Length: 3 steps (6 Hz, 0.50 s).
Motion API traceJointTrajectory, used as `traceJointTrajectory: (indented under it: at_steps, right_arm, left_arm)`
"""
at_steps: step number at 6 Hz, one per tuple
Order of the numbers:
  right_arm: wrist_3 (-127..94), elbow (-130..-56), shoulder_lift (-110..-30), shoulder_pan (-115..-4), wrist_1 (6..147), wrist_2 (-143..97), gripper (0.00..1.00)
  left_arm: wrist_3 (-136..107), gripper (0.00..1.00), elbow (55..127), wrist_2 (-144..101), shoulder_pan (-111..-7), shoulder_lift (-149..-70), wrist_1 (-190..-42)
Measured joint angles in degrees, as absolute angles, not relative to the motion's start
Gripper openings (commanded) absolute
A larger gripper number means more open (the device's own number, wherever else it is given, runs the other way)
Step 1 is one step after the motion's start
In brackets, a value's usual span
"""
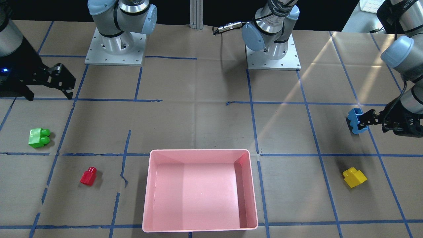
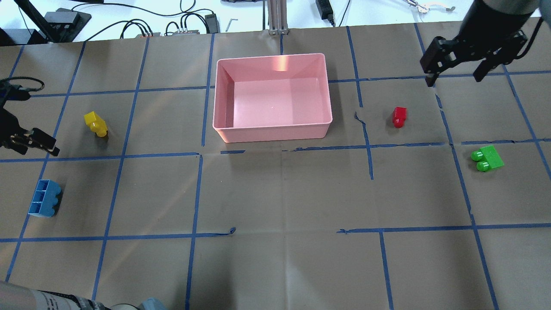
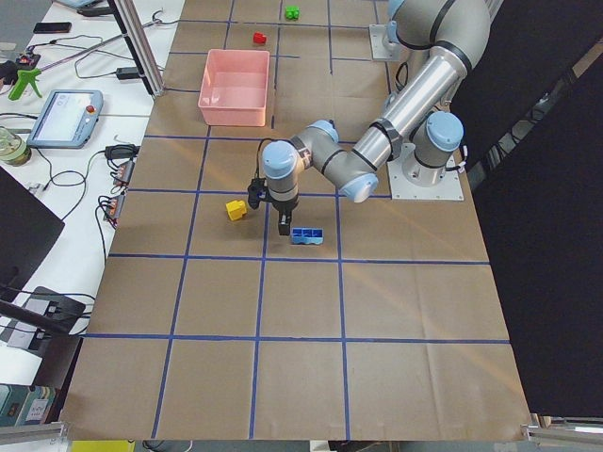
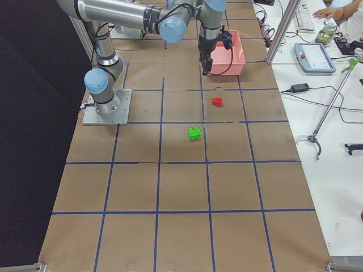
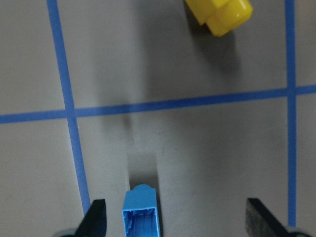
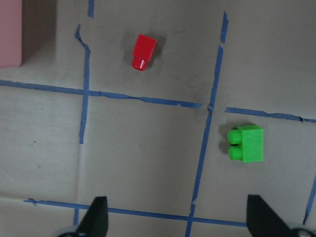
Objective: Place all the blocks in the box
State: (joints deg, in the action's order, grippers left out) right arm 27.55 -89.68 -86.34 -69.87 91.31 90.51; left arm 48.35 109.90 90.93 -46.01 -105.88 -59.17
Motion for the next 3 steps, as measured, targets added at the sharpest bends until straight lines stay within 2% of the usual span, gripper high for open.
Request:
traceJointTrajectory:
  at_steps: [1,2,3]
  right_arm:
    - [32.0,-92.3,-86.3,-64.8,94.0,90.7,1.0]
    - [36.4,-94.9,-86.3,-60.3,96.2,90.8,1.0]
    - [40.6,-98.0,-86.2,-56.8,98.7,90.8,1.0]
  left_arm:
    - [50.6,0.98,112.9,91.9,-45.2,-106.4,-57.0]
    - [52.2,0.9,114.7,94.1,-45.0,-107.4,-55.0]
    - [52.8,0.4,115.3,96.0,-44.9,-108.2,-54.0]
